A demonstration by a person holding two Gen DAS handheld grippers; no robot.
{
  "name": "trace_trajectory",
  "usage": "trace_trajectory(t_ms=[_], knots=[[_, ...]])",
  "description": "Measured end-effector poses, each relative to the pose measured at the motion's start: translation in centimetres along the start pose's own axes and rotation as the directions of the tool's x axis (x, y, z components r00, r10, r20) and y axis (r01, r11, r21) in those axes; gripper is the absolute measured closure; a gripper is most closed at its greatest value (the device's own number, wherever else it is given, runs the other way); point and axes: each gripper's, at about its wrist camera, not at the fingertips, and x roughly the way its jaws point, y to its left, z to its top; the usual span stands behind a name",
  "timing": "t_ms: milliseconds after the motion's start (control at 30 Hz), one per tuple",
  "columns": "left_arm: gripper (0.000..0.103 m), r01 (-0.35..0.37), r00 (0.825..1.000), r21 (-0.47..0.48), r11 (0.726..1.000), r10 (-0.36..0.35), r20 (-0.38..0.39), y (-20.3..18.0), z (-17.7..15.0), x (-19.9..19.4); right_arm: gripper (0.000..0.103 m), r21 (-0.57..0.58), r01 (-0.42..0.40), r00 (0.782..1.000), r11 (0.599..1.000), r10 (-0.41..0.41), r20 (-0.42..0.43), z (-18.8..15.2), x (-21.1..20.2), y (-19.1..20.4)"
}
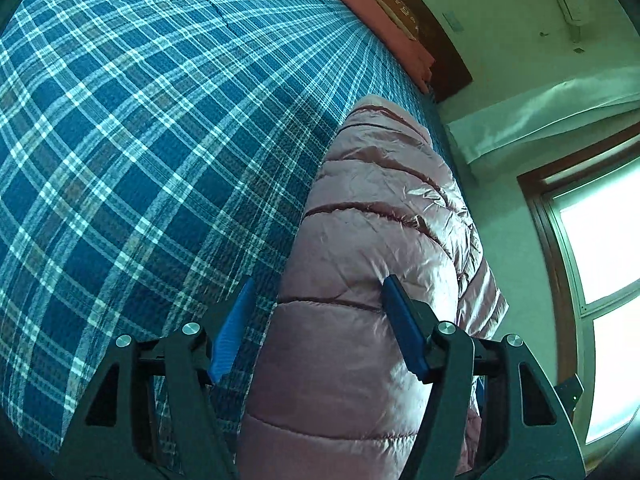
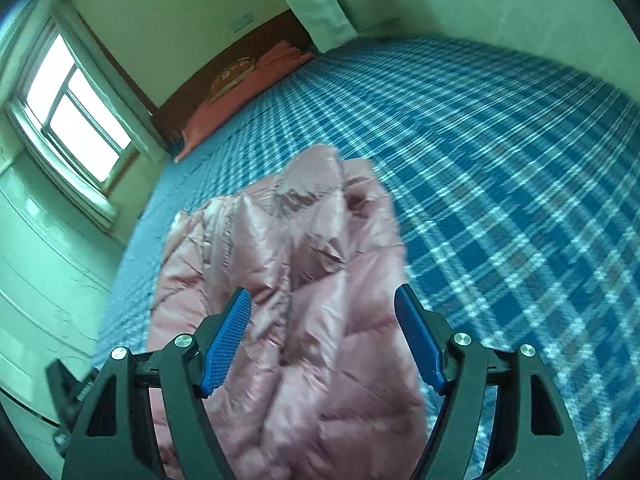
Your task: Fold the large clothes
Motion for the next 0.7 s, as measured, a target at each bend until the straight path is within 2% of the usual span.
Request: trace_trajectory(t_ms=[200, 233, 267, 333, 433, 500, 600, 700], knots=[[0.036, 0.041, 0.998, -0.033, 0.999, -0.042, -0.038, 0.2, 0.8, 1.5, 0.032, 0.022, -0.06, 0.997, 0.998, 0.061, -0.043, 1.2, 3.7, 0.8], [0.036, 0.05, 0.998, -0.044, 0.998, -0.052, -0.046, 0.3, 0.8, 1.6, 0.057, 0.026, -0.07, 0.996, 0.997, 0.071, -0.061, 1.3, 4.2, 0.5], [0.036, 0.059, 0.997, -0.055, 0.997, -0.062, -0.052, 0.3, 0.7, 1.6, 0.07, 0.028, -0.086, 0.992, 0.996, 0.089, -0.087, 1.4, 5.0, 0.5], [0.036, 0.074, 0.995, -0.06, 0.995, -0.078, -0.058, 0.0, 0.7, 1.6, 0.085, 0.021, -0.085, 0.993, 0.996, 0.086, -0.08, 1.9, 5.2, 0.0], [0.033, 0.099, 0.994, -0.031, 0.995, -0.101, -0.051, -1.1, 0.5, 1.3, 0.089, 0.006, -0.051, 0.998, 0.999, 0.051, -0.042, 2.3, 4.3, -1.3], [0.031, 0.107, 0.992, -0.008, 0.994, -0.108, -0.061, -2.0, 0.3, 1.9, 0.089, 0.028, -0.032, 0.998, 0.999, 0.033, -0.05, 2.4, 4.5, -2.8], [0.031, 0.085, 0.991, 0.027, 0.996, -0.082, -0.107, -3.2, -0.4, 3.7, 0.089, 0.068, -0.025, 0.997, 0.997, 0.03, -0.077, 2.2, 5.3, -5.3], [0.03, 0.047, 0.992, 0.065, 0.997, -0.039, -0.118, -3.6, -1.2, 5.3, 0.089, 0.123, -0.065, 0.991, 0.99, 0.079, -0.108, 2.0, 6.5, -7.5]])
